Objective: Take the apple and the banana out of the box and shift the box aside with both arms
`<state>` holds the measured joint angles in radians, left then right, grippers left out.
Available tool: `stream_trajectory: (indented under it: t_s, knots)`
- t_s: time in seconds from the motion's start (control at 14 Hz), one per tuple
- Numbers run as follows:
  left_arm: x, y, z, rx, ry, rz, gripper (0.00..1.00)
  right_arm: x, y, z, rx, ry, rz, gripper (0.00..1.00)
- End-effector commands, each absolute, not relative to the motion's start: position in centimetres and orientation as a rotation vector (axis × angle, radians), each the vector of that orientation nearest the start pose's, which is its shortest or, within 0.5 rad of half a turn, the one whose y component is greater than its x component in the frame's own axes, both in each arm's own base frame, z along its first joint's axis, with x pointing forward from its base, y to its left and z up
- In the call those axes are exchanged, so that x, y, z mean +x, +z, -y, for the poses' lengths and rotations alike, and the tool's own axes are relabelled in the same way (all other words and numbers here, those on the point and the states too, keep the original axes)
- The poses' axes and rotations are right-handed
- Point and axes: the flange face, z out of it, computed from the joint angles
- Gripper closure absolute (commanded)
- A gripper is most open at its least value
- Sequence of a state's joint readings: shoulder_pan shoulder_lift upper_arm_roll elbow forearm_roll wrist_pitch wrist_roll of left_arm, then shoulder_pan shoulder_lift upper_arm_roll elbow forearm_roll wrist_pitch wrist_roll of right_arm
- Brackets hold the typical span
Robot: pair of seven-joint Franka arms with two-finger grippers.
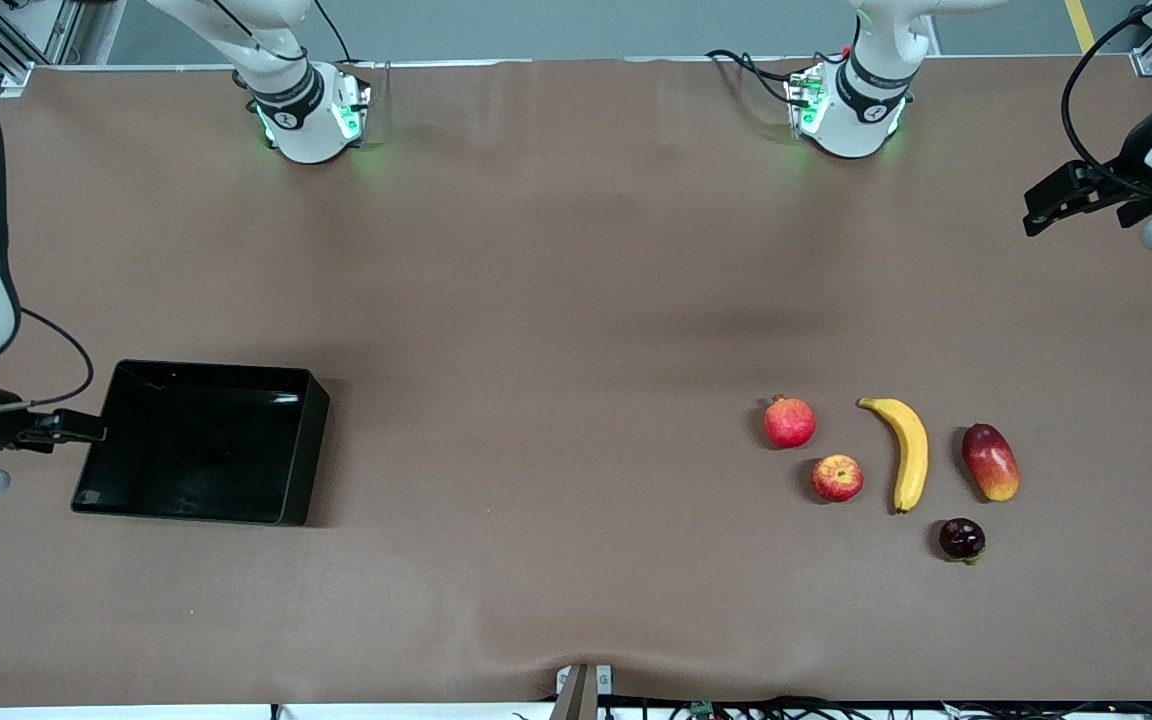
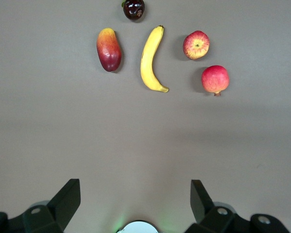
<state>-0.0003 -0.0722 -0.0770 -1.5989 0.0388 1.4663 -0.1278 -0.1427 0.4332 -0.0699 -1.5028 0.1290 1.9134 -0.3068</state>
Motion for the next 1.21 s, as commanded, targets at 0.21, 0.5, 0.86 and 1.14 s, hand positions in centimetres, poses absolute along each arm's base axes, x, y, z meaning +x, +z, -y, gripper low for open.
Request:
stream_trajectory:
  t_s: [0.21, 0.5, 0.86, 1.14]
  knots:
    - [51.2, 64.7, 4.0, -3.110, 0.089, 0.105, 0.00, 60.3, 55.3, 4.8, -3.122, 0.077, -0.075, 0.00]
    - [51.2, 64.9, 4.1, -3.110, 0.082, 0.098, 0.00, 56.2, 61.7, 2.2, -3.115, 0.015, -0.055, 0.00]
    - [51.1, 65.0, 3.9, -3.110, 0.094, 0.084, 0.00, 53.6, 64.3, 2.9, -3.108, 0.040, -0.155, 0.00]
    - [51.4, 66.3, 3.8, -3.112, 0.056, 0.092, 0.00, 53.6, 64.4, 3.9, -3.106, 0.033, -0.176, 0.00]
